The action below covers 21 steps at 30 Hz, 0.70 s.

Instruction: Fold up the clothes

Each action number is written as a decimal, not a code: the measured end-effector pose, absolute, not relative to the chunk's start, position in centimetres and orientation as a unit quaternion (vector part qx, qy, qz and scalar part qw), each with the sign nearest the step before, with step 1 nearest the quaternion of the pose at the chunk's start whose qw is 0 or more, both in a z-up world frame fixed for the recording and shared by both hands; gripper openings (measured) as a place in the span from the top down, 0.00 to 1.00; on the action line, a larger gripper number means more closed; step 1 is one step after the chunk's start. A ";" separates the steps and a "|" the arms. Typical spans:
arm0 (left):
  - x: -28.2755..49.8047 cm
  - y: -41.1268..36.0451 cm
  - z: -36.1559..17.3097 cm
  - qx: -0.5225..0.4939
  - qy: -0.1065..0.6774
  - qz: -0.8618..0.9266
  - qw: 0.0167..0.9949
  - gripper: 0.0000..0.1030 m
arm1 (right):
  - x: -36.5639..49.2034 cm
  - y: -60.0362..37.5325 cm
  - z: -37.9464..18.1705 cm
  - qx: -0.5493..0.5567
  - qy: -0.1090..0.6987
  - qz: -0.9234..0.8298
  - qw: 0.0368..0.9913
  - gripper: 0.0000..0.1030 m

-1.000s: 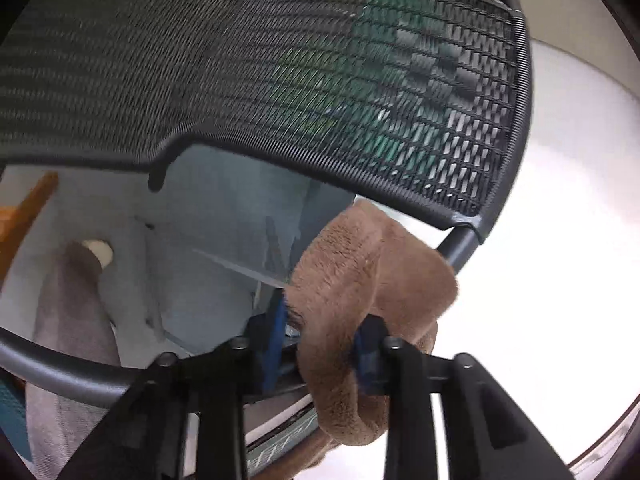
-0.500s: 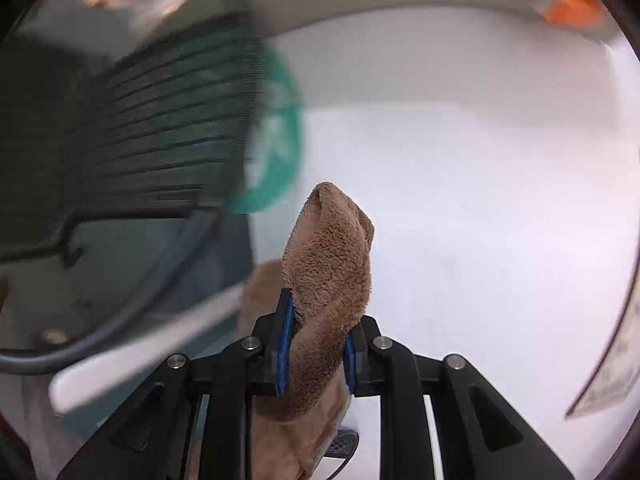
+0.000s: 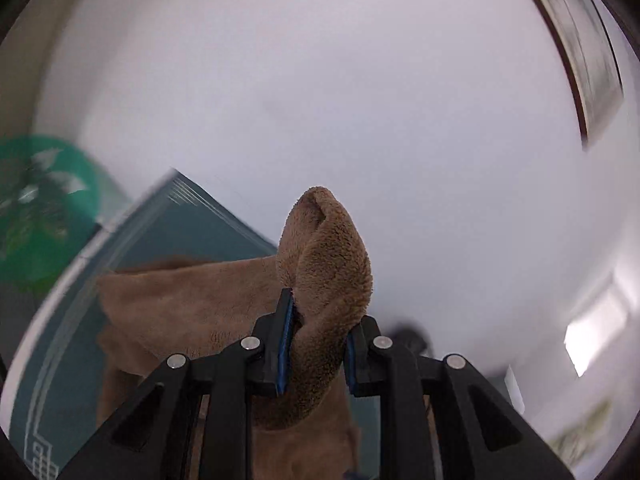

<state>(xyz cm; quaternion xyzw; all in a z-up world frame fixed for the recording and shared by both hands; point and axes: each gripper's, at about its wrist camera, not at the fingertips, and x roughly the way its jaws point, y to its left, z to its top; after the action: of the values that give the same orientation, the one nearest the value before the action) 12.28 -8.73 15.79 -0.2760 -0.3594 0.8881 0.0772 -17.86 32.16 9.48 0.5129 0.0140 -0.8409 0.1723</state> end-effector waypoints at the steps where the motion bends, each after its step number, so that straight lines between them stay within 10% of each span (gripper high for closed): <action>1: 11.1 -6.2 15.4 -0.295 -0.336 0.889 0.093 0.77 | -16.9 33.3 10.3 0.513 0.005 -0.842 0.168 0.01; 12: 8.7 8.4 5.1 -0.483 -0.208 0.843 0.111 0.70 | -16.4 42.7 10.1 0.515 -0.062 -0.845 0.127 0.01; 21: 9.4 3.1 4.6 -0.464 -0.311 0.821 0.112 0.31 | -19.2 42.5 8.8 0.519 -0.102 -0.837 0.141 0.01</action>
<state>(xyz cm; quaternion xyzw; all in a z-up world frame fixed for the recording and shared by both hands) 9.36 3.11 4.59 -0.4643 -0.3115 0.8215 0.1122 -19.20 42.46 8.81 0.5191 -0.1017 -0.8369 0.1407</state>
